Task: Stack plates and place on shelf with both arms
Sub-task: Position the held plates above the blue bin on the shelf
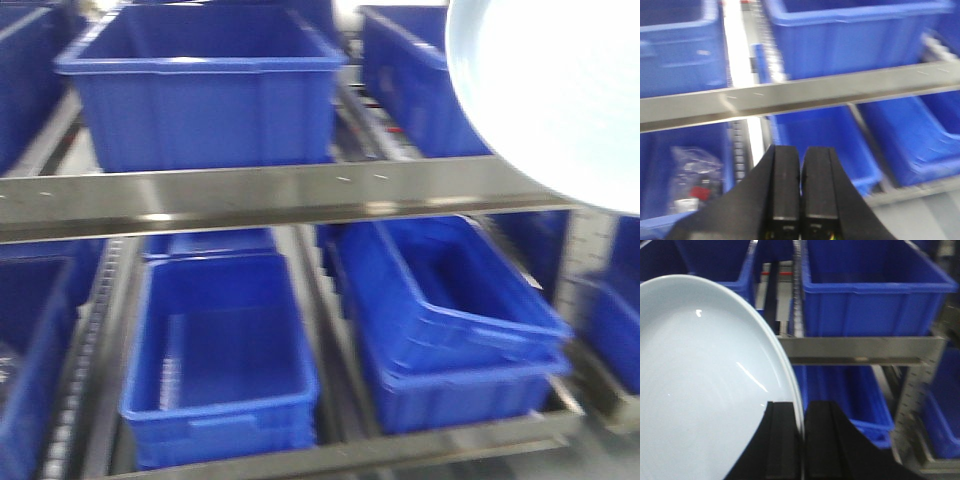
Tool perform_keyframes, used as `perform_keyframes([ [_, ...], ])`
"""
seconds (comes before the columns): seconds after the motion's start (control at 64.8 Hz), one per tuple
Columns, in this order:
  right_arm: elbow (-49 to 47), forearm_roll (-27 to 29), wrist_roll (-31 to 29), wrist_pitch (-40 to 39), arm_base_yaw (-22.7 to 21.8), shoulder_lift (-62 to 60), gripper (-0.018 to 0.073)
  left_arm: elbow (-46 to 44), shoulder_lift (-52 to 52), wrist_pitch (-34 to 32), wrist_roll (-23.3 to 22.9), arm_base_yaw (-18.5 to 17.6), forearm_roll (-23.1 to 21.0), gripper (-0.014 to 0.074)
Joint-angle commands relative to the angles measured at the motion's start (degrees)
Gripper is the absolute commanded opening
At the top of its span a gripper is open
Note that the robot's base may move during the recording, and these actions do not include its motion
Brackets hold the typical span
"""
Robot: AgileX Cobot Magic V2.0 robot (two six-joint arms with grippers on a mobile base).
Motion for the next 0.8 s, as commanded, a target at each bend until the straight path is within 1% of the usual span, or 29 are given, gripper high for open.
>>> perform_keyframes([
  [0.0, -1.94, 0.34, -0.07, -5.69, -0.27, -0.03, 0.0056, -1.73, -0.02, -4.58, -0.17, 0.02, -0.44, 0.0082],
  [0.787, -1.94, 0.34, -0.07, -5.69, -0.27, -0.03, 0.0056, -1.73, -0.02, -4.58, -0.17, 0.02, -0.44, 0.0082],
])
